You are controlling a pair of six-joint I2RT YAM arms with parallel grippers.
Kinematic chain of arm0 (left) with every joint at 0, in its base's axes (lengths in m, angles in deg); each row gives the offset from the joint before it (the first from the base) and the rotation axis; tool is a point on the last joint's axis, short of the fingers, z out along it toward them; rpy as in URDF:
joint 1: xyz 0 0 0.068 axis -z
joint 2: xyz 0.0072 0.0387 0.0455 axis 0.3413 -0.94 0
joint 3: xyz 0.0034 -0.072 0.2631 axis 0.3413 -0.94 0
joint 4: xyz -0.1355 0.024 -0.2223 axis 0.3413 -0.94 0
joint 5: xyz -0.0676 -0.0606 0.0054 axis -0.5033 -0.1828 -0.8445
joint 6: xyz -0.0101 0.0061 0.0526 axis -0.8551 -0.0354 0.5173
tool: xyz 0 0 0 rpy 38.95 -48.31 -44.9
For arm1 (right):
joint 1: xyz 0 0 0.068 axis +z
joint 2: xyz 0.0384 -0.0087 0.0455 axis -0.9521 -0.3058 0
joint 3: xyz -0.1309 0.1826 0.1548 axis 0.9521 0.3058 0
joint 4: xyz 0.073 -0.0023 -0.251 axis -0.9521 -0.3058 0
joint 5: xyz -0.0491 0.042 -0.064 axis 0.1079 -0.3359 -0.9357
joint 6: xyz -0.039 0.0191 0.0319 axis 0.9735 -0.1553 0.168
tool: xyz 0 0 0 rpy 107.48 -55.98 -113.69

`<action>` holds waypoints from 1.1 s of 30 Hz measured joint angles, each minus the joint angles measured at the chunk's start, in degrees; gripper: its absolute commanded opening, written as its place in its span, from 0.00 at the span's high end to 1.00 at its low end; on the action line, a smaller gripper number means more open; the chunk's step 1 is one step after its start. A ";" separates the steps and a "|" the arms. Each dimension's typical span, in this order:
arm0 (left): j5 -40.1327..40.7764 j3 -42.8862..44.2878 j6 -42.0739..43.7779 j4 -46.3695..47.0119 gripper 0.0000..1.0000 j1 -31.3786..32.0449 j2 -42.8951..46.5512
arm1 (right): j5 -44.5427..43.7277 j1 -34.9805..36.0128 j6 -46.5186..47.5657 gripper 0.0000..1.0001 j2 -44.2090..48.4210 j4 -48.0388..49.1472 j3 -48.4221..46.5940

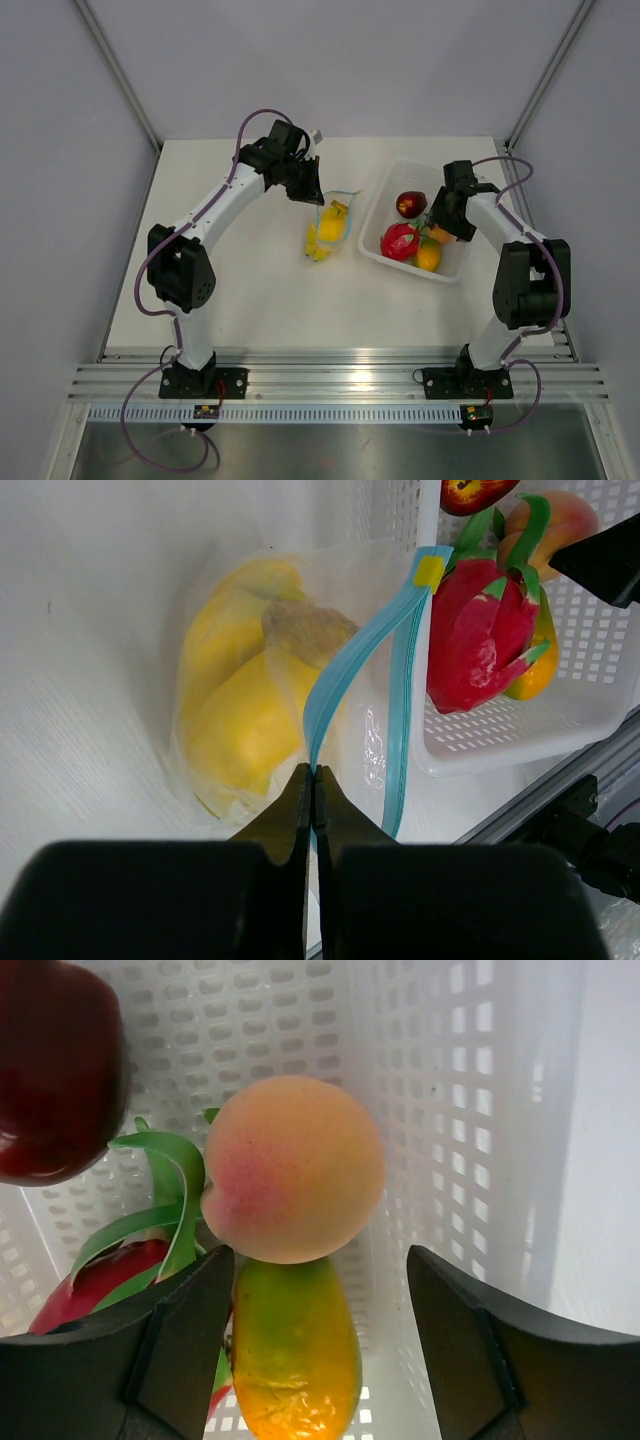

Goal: Place the food in the zip-top bag and seal the zipper
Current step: Pick up the fake fruit from the bin.

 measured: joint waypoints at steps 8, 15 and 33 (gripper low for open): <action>0.00 0.00 0.02 -0.07 1.00 0.00 0.00 | 1.51 0.02 -0.09 0.12 -3.98 2.89 0.00; 0.00 0.00 0.02 -0.15 1.00 0.00 0.00 | 1.36 -0.04 0.24 0.12 -5.92 3.58 -0.33; -0.04 0.02 0.07 -0.22 1.00 0.00 0.00 | 1.64 -0.39 2.67 0.62 -0.26 0.76 -4.17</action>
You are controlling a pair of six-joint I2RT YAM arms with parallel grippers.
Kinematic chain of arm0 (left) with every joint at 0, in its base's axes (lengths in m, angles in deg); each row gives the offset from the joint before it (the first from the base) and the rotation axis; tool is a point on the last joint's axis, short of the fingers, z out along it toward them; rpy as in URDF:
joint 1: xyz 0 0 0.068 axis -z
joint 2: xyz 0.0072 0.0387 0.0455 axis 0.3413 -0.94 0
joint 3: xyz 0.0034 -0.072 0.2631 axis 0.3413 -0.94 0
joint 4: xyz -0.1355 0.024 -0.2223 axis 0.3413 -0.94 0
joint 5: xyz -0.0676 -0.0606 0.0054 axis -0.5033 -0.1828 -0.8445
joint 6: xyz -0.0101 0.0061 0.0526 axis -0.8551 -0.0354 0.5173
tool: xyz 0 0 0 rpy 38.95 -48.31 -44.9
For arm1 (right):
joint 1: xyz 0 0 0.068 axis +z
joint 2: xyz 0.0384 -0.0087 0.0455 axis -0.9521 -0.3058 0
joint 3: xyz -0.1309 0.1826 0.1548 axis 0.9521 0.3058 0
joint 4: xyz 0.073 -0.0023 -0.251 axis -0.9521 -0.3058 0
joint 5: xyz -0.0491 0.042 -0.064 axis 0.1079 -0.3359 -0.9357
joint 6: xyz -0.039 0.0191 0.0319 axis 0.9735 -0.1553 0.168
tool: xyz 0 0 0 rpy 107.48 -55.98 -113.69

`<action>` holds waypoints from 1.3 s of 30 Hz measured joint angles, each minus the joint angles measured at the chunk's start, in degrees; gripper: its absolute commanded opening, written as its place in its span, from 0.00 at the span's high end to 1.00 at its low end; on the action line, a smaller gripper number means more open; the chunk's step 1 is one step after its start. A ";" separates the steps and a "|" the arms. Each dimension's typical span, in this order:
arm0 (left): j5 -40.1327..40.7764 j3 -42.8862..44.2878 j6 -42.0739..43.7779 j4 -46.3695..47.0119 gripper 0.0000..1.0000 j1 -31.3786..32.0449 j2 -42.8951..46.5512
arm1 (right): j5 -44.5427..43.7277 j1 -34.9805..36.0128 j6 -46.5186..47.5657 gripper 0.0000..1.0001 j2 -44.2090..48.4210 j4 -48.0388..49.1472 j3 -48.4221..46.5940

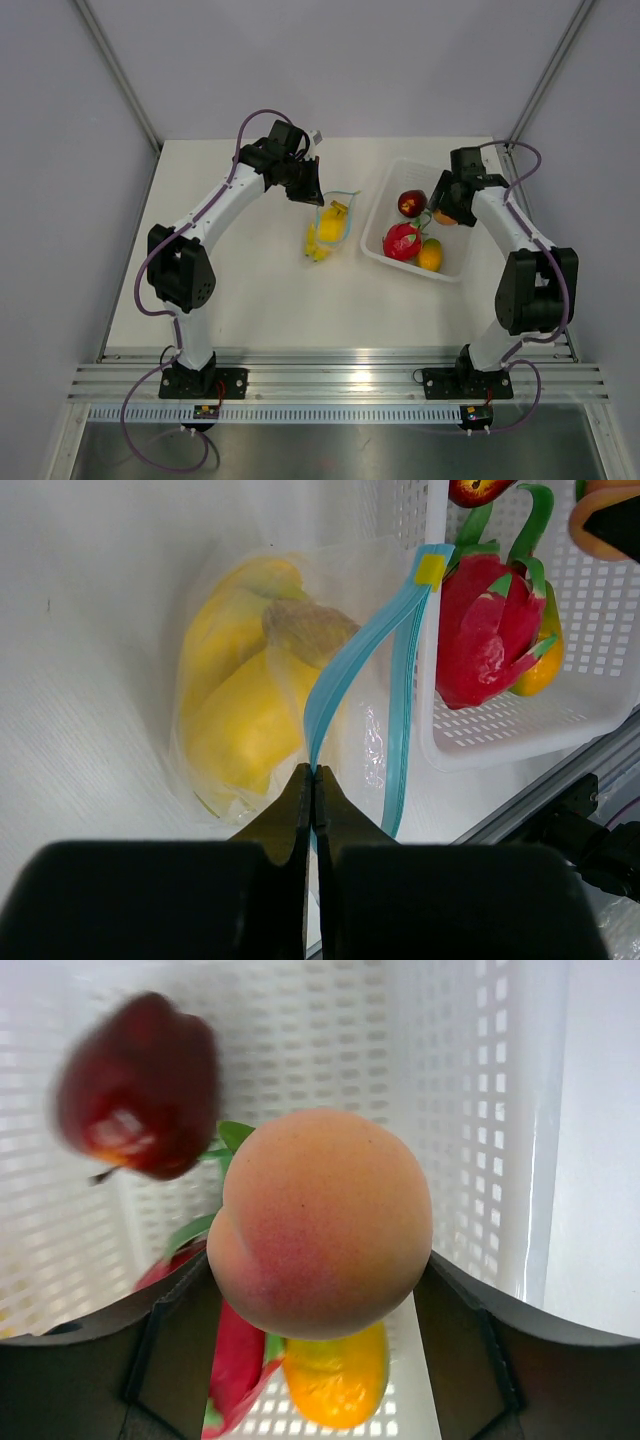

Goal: Place the food in the zip-top bag and seal the zipper
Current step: Pick up the fake fruit from the bin, then place the fake fruit in the zipper food storage bag.

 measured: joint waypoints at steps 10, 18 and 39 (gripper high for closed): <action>-0.35 0.00 -0.04 0.15 1.00 0.00 0.00 | 8.46 10.01 -0.13 0.59 9.29 -3.02 -12.09; -0.81 0.00 -0.04 0.22 1.00 0.00 0.00 | 15.93 25.73 -3.17 0.59 7.63 -2.64 -15.47; -1.79 0.00 0.09 0.22 1.00 -0.15 0.00 | 19.93 30.91 -5.75 0.17 -5.20 -0.66 -15.17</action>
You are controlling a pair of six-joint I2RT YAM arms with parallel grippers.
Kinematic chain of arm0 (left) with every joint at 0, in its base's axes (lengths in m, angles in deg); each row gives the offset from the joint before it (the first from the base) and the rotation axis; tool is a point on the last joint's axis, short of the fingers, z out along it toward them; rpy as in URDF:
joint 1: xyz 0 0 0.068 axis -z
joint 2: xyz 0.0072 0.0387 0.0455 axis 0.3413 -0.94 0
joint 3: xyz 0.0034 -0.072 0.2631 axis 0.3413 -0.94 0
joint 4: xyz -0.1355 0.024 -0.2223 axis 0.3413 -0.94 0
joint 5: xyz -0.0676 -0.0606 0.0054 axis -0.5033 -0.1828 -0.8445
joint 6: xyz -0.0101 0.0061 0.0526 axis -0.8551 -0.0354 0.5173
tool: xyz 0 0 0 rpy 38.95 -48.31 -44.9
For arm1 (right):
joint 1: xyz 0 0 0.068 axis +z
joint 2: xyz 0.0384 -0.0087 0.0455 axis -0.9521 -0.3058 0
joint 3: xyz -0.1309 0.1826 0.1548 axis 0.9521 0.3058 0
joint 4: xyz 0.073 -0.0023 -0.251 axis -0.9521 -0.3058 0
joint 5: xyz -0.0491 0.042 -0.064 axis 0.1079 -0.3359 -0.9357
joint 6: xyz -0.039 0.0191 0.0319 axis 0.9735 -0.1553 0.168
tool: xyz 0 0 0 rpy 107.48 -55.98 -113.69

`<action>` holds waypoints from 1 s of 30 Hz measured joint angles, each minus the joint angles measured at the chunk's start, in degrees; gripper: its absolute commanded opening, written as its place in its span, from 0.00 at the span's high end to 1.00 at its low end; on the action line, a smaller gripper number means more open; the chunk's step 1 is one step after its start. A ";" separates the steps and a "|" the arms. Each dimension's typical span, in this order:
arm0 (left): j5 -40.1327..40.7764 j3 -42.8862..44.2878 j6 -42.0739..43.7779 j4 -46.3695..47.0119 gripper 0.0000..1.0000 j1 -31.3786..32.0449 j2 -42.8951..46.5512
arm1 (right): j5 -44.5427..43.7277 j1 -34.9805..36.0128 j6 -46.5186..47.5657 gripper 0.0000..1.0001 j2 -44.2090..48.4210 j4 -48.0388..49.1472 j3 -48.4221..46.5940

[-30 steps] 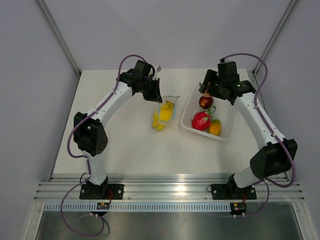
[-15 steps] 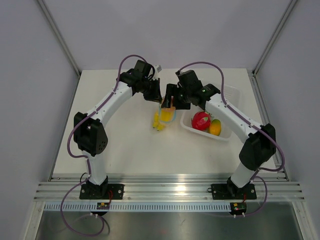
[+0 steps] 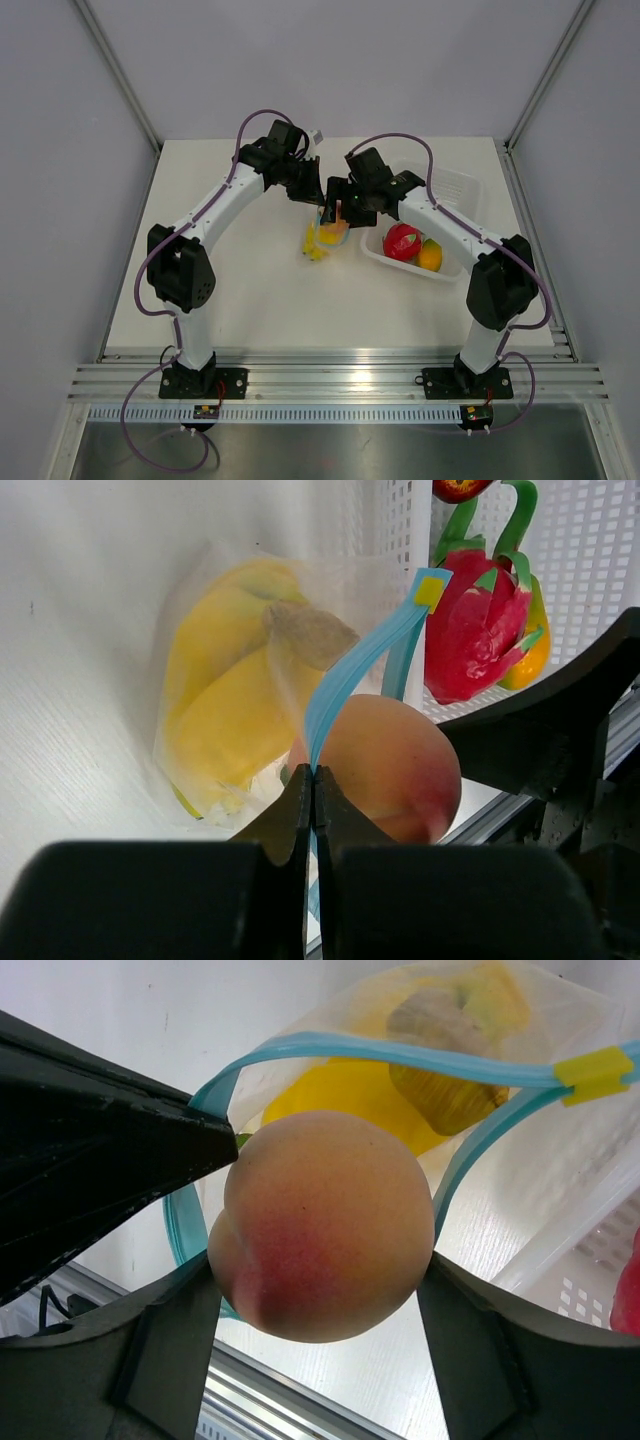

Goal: Place the food in the zip-top bag and seal the zipper
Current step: Place the fake fruit in the zipper food storage bag.

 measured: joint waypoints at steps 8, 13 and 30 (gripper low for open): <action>-0.68 0.00 -0.17 0.00 1.00 0.00 0.00 | -0.57 0.00 0.24 0.08 -0.04 0.11 0.13; -1.16 0.00 -0.39 0.02 1.00 0.00 0.00 | -1.57 0.00 0.20 0.19 1.92 0.13 1.75; -1.81 -1.92 -0.59 0.26 1.00 -0.39 0.00 | -8.11 -0.52 -5.18 0.50 5.18 1.53 8.74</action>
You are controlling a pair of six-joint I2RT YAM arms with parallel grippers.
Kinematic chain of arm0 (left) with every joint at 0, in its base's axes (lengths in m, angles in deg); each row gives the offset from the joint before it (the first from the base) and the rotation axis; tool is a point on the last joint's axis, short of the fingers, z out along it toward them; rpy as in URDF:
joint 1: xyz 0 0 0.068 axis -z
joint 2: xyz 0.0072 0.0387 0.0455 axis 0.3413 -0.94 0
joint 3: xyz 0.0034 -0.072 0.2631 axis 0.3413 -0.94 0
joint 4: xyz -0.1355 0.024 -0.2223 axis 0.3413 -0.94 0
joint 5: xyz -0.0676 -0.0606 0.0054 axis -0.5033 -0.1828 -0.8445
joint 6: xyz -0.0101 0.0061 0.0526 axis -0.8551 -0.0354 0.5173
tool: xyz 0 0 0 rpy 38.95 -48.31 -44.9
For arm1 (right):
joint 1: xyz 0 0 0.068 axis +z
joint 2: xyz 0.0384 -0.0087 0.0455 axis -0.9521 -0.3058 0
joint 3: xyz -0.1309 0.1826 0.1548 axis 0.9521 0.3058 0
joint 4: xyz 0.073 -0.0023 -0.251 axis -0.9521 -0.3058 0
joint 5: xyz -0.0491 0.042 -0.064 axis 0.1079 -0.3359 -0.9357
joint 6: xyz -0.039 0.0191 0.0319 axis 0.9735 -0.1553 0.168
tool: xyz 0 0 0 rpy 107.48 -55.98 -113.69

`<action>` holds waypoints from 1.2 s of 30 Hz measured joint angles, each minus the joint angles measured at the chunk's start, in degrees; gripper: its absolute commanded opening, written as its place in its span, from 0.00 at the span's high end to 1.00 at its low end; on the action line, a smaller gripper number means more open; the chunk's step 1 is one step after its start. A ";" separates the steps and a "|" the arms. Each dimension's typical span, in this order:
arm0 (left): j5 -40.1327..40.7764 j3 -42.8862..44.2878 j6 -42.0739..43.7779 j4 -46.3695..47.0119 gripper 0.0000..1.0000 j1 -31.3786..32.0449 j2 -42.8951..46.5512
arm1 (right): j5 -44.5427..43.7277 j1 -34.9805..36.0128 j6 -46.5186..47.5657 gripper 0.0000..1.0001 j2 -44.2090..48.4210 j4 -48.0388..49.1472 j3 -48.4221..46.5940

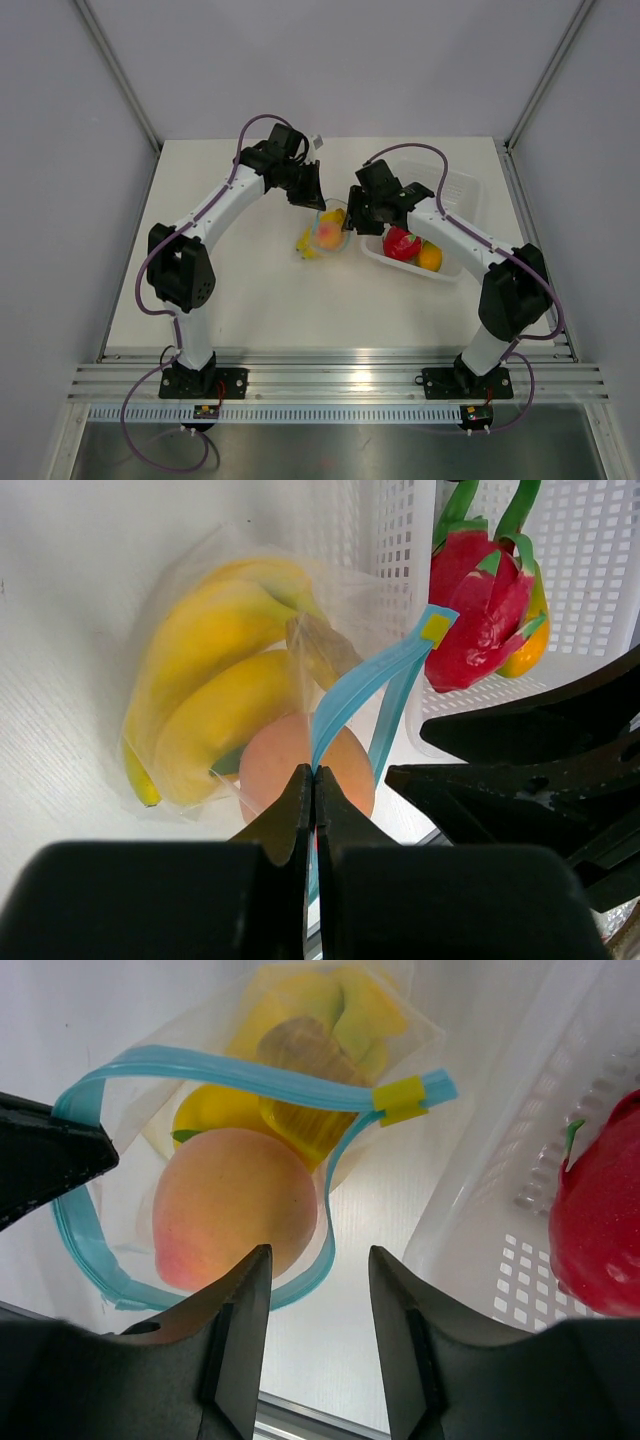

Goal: Place the food in the zip-top bag and seal the zipper
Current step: Place the fake fruit in the zipper food storage bag, then adjust the zipper food storage bag at the center of the board.

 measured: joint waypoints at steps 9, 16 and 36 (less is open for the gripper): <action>-0.22 -0.96 0.04 0.17 1.00 -0.35 0.00 | -0.52 -0.50 -1.88 0.58 -0.81 2.01 -0.11; -0.37 -0.98 0.09 0.24 1.00 -0.70 0.00 | -0.48 -0.50 -2.51 1.00 -6.08 2.38 -0.44; 2.64 10.47 5.73 -5.05 1.00 -2.69 -0.79 | 0.61 -0.61 -3.26 1.00 -3.34 -1.88 -11.67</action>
